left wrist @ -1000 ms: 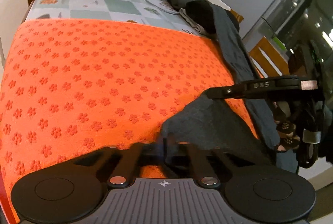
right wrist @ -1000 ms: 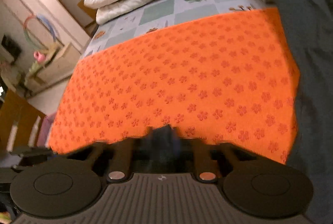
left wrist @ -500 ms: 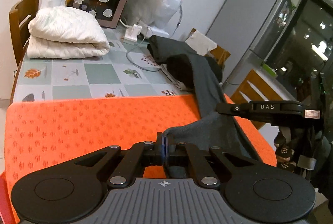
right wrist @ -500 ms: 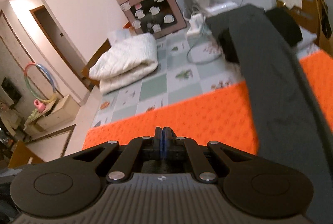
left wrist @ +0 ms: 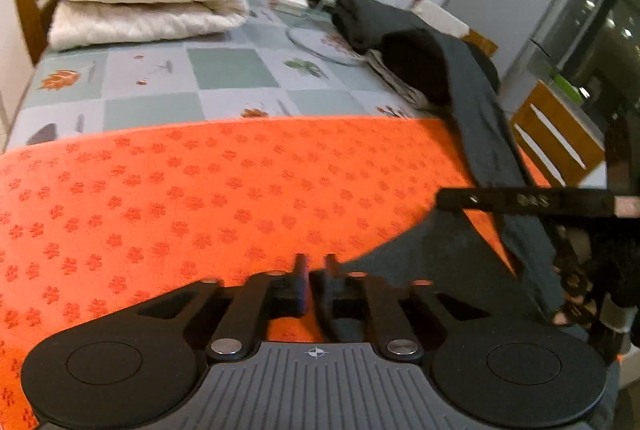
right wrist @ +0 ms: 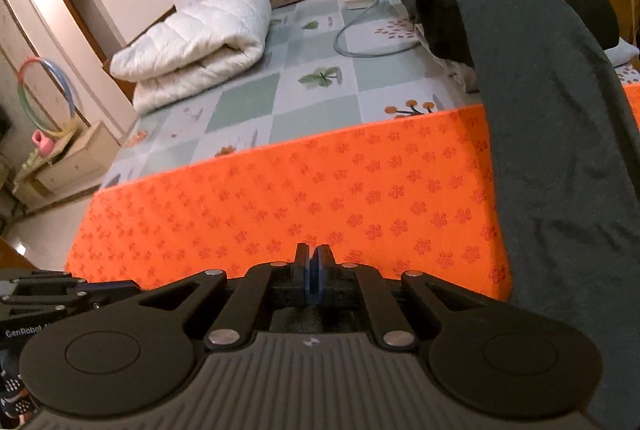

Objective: Fold clothes
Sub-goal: 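Open both tools and release the folded trousers on the cloth, then grasp the trouser waistband with both tools and lift it up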

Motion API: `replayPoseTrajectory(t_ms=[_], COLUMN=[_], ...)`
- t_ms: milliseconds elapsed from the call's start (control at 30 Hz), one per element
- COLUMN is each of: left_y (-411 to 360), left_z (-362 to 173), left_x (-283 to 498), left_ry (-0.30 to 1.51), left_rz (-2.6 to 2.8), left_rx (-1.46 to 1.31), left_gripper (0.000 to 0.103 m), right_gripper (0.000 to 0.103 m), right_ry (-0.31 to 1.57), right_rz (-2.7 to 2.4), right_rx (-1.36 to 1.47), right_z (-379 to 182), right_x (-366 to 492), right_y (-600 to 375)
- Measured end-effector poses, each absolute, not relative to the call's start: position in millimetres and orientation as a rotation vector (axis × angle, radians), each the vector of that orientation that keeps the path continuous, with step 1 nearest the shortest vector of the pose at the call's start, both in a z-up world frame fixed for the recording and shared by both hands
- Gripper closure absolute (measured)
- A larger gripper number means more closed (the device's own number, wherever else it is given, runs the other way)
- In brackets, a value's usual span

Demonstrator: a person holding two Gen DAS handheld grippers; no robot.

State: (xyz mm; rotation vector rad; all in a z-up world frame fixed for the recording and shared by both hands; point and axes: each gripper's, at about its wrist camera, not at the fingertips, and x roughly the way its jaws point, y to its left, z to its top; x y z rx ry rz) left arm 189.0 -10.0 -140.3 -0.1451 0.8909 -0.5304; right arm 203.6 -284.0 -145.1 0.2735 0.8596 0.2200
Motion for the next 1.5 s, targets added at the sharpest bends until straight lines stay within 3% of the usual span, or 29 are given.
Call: replayPoseTrajectory(t_ms=[33, 133, 333, 767, 1133, 1500], left_y=[-5.0, 8.2, 28.2, 11.7, -33.5, -64.5], left_z=[-135.9, -117.9, -85.0, -60.1, -87.1, -144.0], left_x=[187.2, 175.5, 126.1, -51.1, -177.8, -217.8], left_ry=[0.870, 0.813, 0.753, 0.720, 0.785, 0.921], left_rz=[-0.525, -0.502, -0.453, -0.350, -0.387, -0.440], left_rx=[-0.161, -0.178, -0.173, -0.223, -0.237, -0.183], left_gripper=[0.072, 0.062, 0.057, 0.053, 0.047, 0.047], right_gripper=[0.073, 0.064, 0.064, 0.064, 0.064, 0.060], right_ry=[0.850, 0.805, 0.749, 0.765, 0.830, 0.925], right_rz=[0.222, 0.240, 0.297, 0.429, 0.400, 0.343], right_rx=[0.265, 0.226, 0.155, 0.081, 0.072, 0.097], right_z=[-142.5, -121.6, -77.8, -40.1, -77.2, -151.3], right_x=[201.5, 186.2, 137.5, -27.9, -156.1, -228.5], right_y=[-284.4, -288.8, -304.4, -373.1, -440.9, -474.6])
